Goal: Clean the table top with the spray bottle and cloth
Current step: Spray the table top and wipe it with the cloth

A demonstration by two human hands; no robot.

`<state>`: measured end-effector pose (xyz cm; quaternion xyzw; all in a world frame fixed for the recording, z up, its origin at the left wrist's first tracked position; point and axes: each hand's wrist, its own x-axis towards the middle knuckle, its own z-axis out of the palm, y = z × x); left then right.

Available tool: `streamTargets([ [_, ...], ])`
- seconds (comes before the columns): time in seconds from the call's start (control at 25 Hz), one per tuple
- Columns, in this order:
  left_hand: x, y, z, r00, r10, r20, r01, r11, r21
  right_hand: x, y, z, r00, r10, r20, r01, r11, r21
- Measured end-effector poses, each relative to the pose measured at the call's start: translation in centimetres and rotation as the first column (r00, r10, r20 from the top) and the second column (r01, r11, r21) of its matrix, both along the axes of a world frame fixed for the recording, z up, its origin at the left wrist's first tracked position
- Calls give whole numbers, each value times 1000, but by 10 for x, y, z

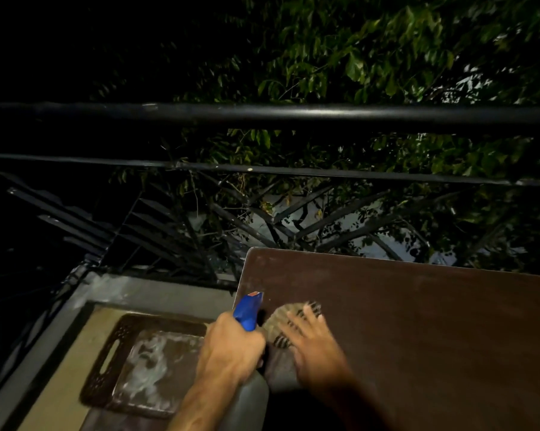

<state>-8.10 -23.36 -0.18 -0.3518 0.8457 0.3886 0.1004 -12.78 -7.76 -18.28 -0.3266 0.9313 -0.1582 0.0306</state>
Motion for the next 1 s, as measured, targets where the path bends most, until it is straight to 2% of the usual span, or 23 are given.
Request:
streamTargets([
  [0.08, 1, -4, 2, 1000, 12, 23, -12, 1000, -3, 35, -23, -23, 996, 86, -4, -86, 995, 48],
  [0.2, 4, -14, 3, 1000, 26, 14, -26, 1000, 13, 39, -35, -33, 990, 135, -48, -136, 991, -2],
  [0.32, 8, -31, -1, 998, 64, 24, -64, 998, 10, 19, -44, 3, 979, 205, 10, -203, 975, -90],
  [0.4, 10, -40, -3, 997, 73, 32, -73, 997, 11, -20, -54, 19, 989, 135, -60, -140, 985, -99],
  [0.52, 15, -49, -1, 998, 56, 31, -57, 998, 26, -79, -77, 36, 995, -67, 73, 75, 990, -120],
  [0.6, 15, -55, 1, 997, 71, 23, -71, 997, 15, -91, -88, 34, 988, -122, 91, 129, 988, -80],
  [0.68, 14, -61, 1, 995, 91, 29, -91, 996, 7, -71, -93, 28, 994, -91, 54, 96, 992, -86],
  [0.76, 11, -66, -2, 994, 108, 35, -108, 994, -2, -36, -91, 21, 999, 37, -5, -37, 993, -110],
  [0.8, 9, -68, -4, 994, 104, 33, -104, 995, -5, -14, -90, 12, 993, 112, -29, -113, 991, -66],
  [0.84, 7, -69, -5, 995, 100, 25, -100, 995, -6, 12, -92, 2, 992, 127, 5, -127, 991, -49],
  [0.88, 5, -70, -6, 995, 98, 14, -98, 995, 2, 33, -98, -9, 990, 93, 105, -89, 995, -37],
  [0.92, 2, -71, -8, 995, 97, 7, -97, 995, 17, 46, -103, -20, 994, 54, 94, -48, 997, -63],
  [1.0, -2, -74, -12, 995, 96, 18, -96, 994, 45, 57, -105, -33, 995, 95, -13, -95, 994, -49],
])
